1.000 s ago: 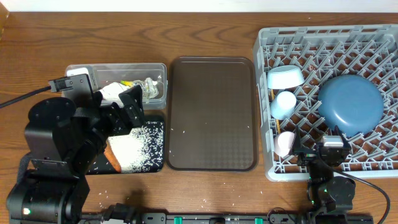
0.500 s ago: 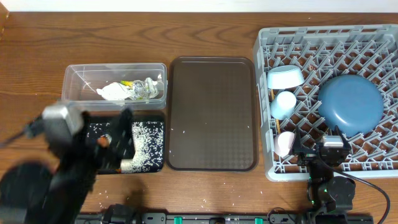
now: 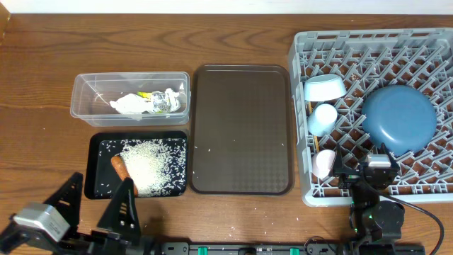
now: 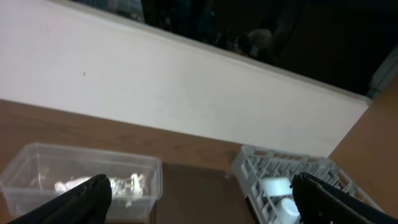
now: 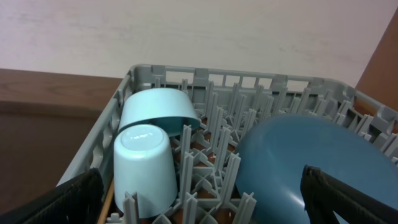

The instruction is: Sort waste into correct bins and load items into the dishwasher rack

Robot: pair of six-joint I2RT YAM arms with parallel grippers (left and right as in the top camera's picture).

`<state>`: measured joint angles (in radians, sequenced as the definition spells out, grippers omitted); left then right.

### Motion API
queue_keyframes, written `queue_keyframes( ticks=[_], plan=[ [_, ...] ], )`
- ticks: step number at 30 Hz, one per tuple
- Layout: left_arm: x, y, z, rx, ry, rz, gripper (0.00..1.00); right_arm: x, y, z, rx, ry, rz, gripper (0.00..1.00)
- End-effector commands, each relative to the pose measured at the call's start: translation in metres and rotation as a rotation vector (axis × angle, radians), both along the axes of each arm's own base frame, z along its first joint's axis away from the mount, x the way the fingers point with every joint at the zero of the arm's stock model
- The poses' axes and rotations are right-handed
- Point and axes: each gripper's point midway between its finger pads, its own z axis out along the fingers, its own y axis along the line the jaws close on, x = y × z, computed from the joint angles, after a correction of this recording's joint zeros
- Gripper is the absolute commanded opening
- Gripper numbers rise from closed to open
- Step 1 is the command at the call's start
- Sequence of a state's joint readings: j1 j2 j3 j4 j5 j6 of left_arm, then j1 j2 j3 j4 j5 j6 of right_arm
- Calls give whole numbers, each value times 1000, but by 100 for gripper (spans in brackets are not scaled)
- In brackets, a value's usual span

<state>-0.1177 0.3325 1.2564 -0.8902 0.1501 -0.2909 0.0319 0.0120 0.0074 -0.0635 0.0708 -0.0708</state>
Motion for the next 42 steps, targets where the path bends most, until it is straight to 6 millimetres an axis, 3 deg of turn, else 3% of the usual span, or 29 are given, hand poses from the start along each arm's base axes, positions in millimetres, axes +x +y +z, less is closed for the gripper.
queue_keyframes(
  ticks=[1,8,14,29,42],
  plan=[
    [1,1,-26,3,26,10,95,0,-2,-1,-13,1,-6,99],
    [11,0,-100,12,104,10,95,0,-2,-1,-13,1,-6,99],
    [33,-2,-142,12,114,10,95,0,-2,-1,-13,1,-6,99],
    [103,-10,-167,-20,-85,9,95,0,-2,-1,-13,1,-6,99],
    [127,-13,-221,-80,-86,10,95,0,-2,-1,-13,1,-6,99]
  ],
)
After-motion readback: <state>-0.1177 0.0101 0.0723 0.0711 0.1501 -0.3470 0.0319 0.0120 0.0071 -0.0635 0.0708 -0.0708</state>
